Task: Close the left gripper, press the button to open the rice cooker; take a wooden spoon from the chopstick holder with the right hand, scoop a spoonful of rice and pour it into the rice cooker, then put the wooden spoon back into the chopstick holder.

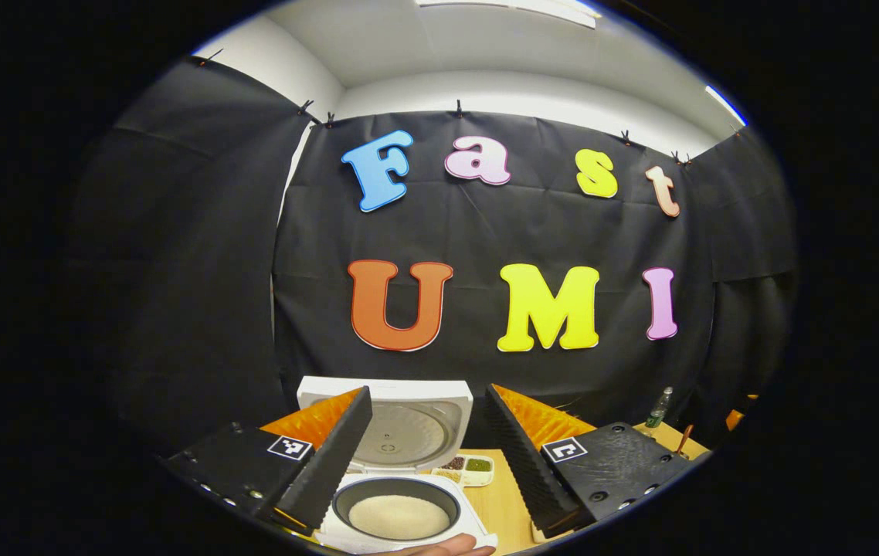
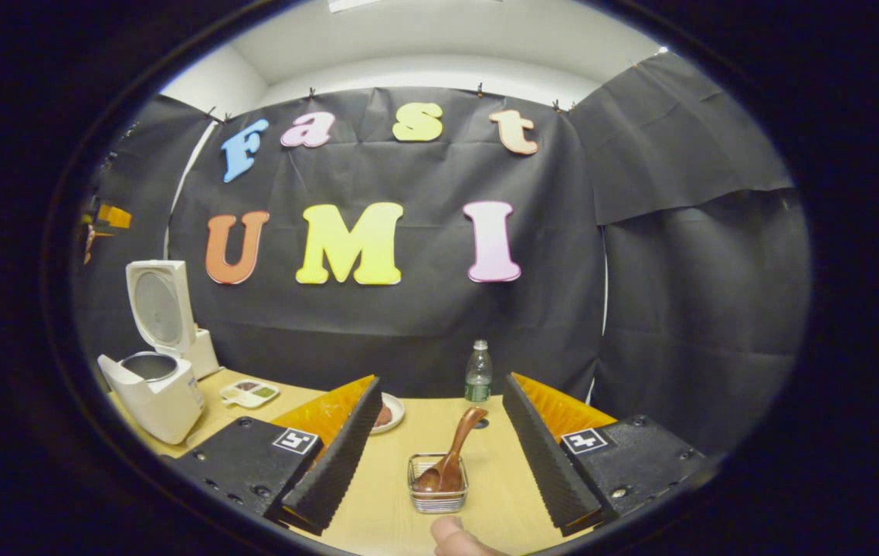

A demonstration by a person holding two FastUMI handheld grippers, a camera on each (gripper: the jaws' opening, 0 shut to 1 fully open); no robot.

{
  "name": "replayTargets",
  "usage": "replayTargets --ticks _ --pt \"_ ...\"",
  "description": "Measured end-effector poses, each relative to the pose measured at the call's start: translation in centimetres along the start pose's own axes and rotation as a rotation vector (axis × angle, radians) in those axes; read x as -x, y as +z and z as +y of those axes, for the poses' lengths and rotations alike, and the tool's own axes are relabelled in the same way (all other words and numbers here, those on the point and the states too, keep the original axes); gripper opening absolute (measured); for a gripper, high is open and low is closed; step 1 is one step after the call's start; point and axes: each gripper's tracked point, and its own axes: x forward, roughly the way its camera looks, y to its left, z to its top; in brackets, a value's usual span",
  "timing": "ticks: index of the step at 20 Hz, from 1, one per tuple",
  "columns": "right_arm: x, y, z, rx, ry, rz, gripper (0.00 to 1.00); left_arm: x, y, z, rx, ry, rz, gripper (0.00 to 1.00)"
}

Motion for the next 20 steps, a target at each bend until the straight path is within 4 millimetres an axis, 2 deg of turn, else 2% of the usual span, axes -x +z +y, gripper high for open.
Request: replayTargets --ticks 3,5,7,9,12,15,17,20 --pt "1.2 0.4 1.4 -0.010 0.024 -0.019 0.99 -3.3 -1.2 1.3 -0.067 -0.007 0.055 0.93" --pt "1.7 0.6 2.4 -0.002 0.042 -0.029 0.99 -5.9 -1.8 2.5 -0.068 0.017 0.074 0.93" --pt "2.1 0.8 3.4 0.013 0.061 -0.045 0.99 -8.6 -3.2 2.9 -0.043 0.015 0.110 0.95" --pt "2.2 0.6 3.6 0.020 0.049 -0.055 0.99 -11.1 -4.5 3.4 -0.022 0.016 0.141 0.95" --pt "2.6 -0.8 4.6 0.022 0.058 -0.025 0.99 -14.5 -6.4 4.4 0.003 0.037 0.185 0.95" --pt "3.0 -1.8 5.0 0.029 0.064 -0.014 0.99 -16.4 -7.5 4.7 -0.002 0.055 0.214 0.94" --pt "3.5 -2.6 5.3 0.028 0.066 0.013 0.99 -16.5 -7.5 4.9 -0.011 0.069 0.217 0.96" --pt "4.7 -2.5 5.2 0.023 0.057 0.017 0.99 -15.7 -7.8 4.5 -0.005 0.064 0.249 0.96"
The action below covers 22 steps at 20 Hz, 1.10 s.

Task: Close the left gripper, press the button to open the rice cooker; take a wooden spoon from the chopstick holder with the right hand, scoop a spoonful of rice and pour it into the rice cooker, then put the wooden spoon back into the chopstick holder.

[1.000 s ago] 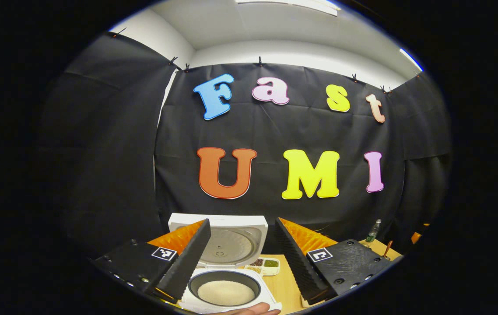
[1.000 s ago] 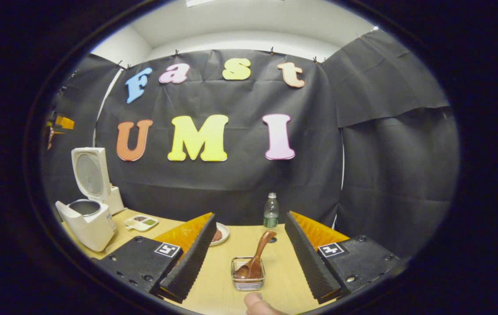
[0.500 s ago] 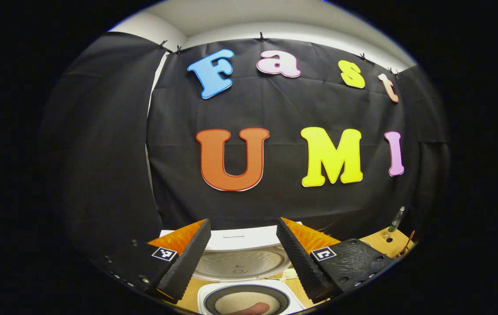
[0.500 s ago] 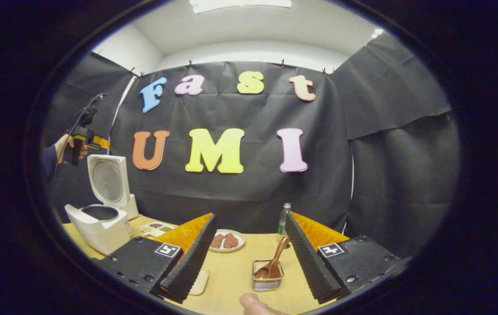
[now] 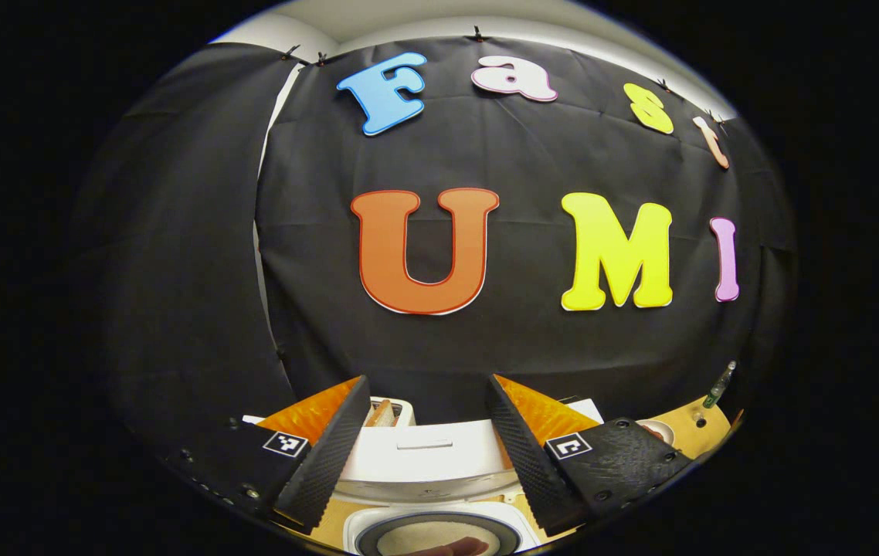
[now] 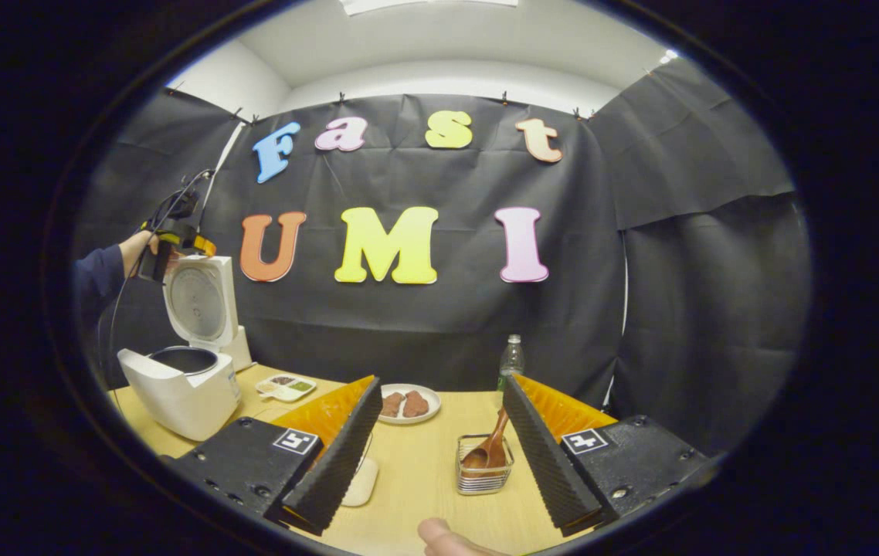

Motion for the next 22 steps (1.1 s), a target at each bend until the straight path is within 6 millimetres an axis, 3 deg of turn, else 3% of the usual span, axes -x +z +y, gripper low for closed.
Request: replayTargets --ticks 4,5,12,16,22 --pt "2.6 1.0 0.6 -0.026 0.027 -0.023 0.99 2.4 -0.9 -0.4 0.000 -0.001 0.017 0.96" --pt "2.9 2.5 0.4 -0.042 0.033 -0.033 0.99 3.1 -1.1 -0.6 0.000 0.001 0.019 0.96" --pt "7.1 1.8 1.2 -0.075 0.060 -0.046 0.99 7.7 -4.9 -1.7 0.012 -0.013 0.062 0.96" --pt "9.3 0.1 2.5 -0.111 0.120 -0.020 0.98 10.4 -10.2 -2.9 0.016 -0.026 0.177 0.95" --pt "12.4 -2.4 4.7 -0.109 0.179 0.008 0.98 14.0 -17.2 -2.7 0.028 -0.028 0.271 0.99"
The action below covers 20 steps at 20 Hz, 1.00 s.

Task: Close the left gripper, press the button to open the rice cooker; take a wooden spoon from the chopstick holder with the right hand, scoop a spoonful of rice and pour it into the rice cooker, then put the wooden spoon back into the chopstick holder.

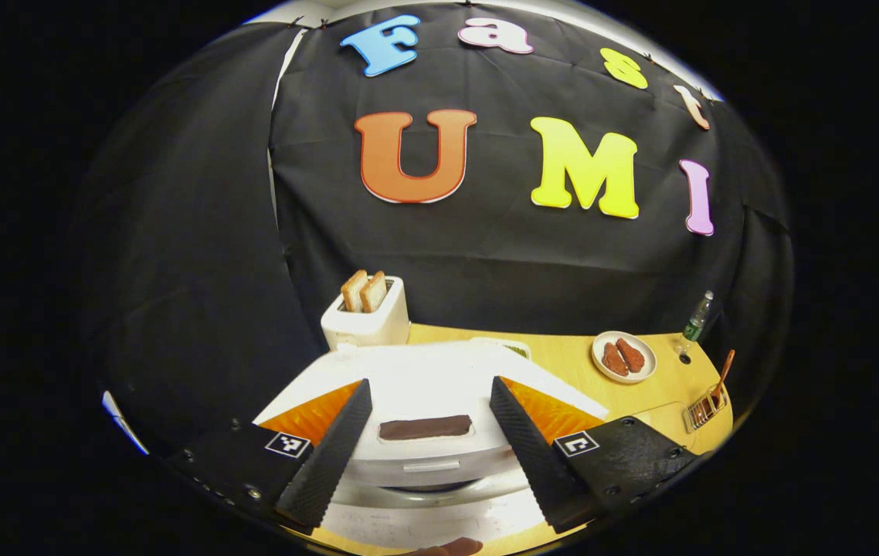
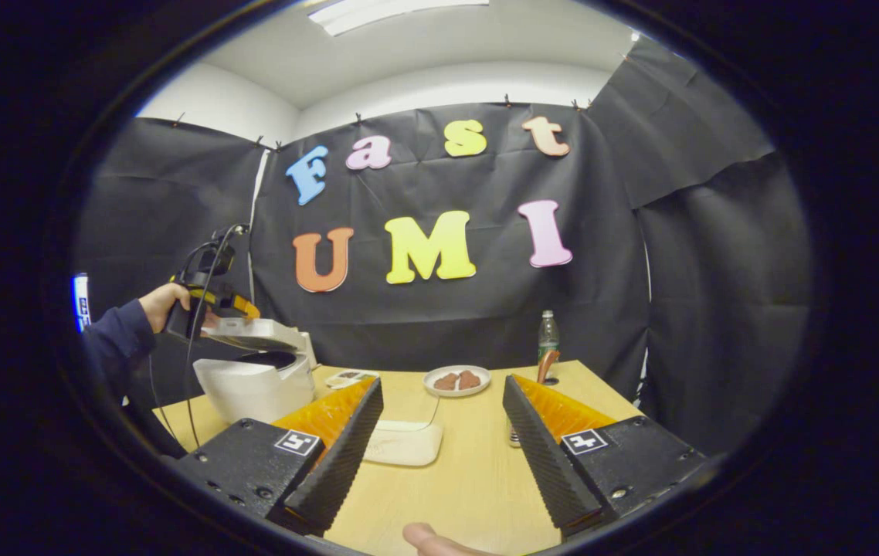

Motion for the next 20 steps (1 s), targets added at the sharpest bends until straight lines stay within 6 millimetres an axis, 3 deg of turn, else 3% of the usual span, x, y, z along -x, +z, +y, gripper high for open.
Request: replayTargets --ticks 5,7,12,20 --pt "2.8 -0.6 2.1 0.011 0.042 -0.005 0.98 0.8 -5.4 0.2 -0.036 0.022 0.086 0.98" --pt "3.7 -0.3 2.4 0.005 0.046 -0.010 0.98 1.2 -6.4 0.1 -0.033 0.031 0.101 0.99" --pt "5.4 1.5 0.7 0.020 -0.021 -0.057 0.97 2.5 -7.0 -0.1 -0.039 0.024 0.121 0.99" --pt "5.7 1.4 0.4 0.015 -0.030 -0.058 0.99 2.3 -7.7 -0.2 -0.030 0.052 0.142 1.00"
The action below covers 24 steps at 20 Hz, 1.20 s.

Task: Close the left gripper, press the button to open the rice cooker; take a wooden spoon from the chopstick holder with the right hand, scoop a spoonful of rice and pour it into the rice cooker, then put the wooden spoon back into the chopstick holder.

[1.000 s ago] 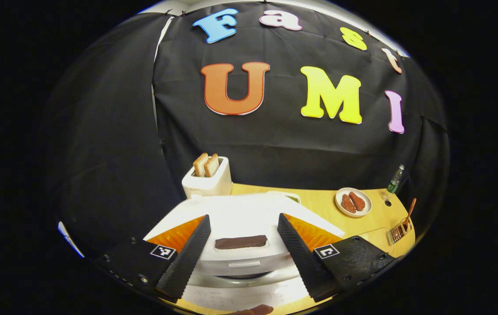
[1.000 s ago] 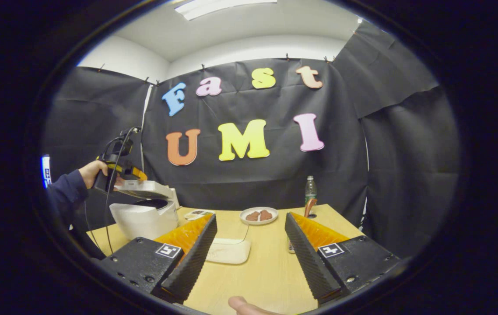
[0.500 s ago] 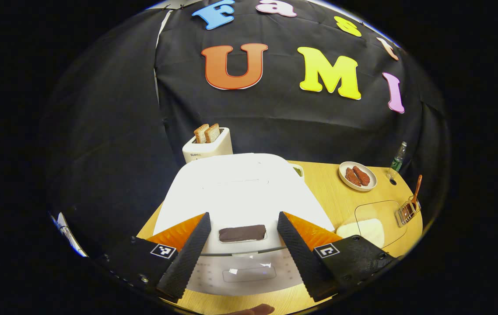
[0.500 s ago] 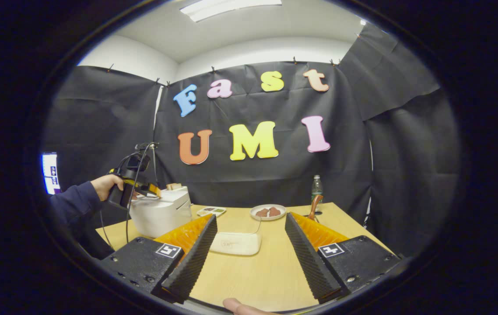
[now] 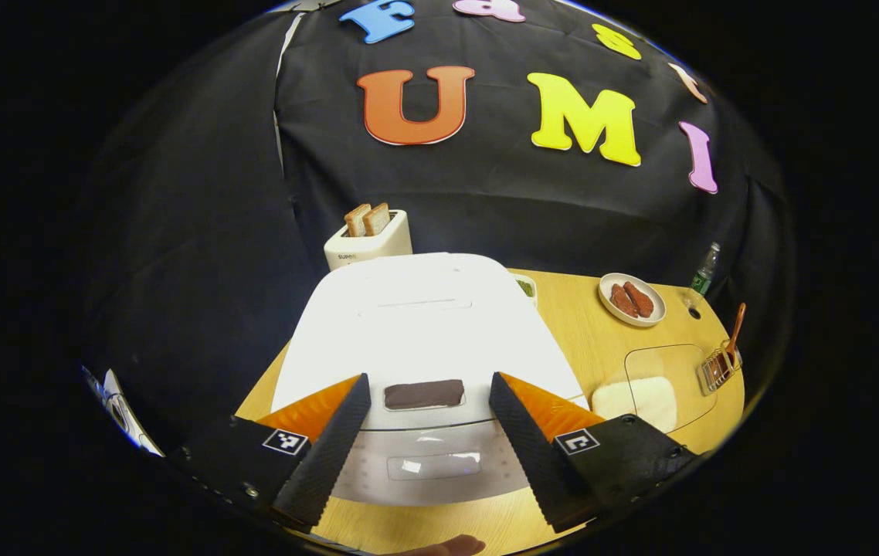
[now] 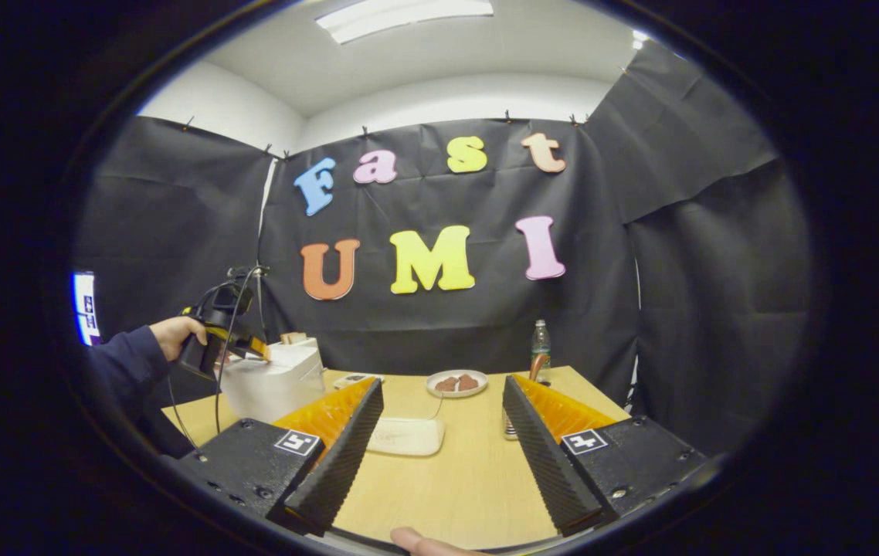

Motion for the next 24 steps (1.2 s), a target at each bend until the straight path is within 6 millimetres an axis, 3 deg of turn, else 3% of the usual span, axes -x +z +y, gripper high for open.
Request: replayTargets --ticks 9,12,18,24 --pt "0.2 -0.2 -0.2 -0.001 -0.022 0.002 0.98 -0.5 0.3 0.1 0.031 0.006 -0.031 1.00" --pt "0.4 0.5 -0.9 0.010 -0.051 -0.018 0.98 0.2 0.6 0.0 0.057 -0.013 -0.073 1.00" --pt "0.2 0.7 -0.9 -0.001 -0.081 -0.009 0.99 6.6 2.0 -1.1 0.060 -0.074 -0.209 0.94" --pt "0.5 2.5 -0.8 0.045 -0.138 -0.009 0.98 16.3 2.0 -2.9 0.102 -0.173 -0.381 0.94"
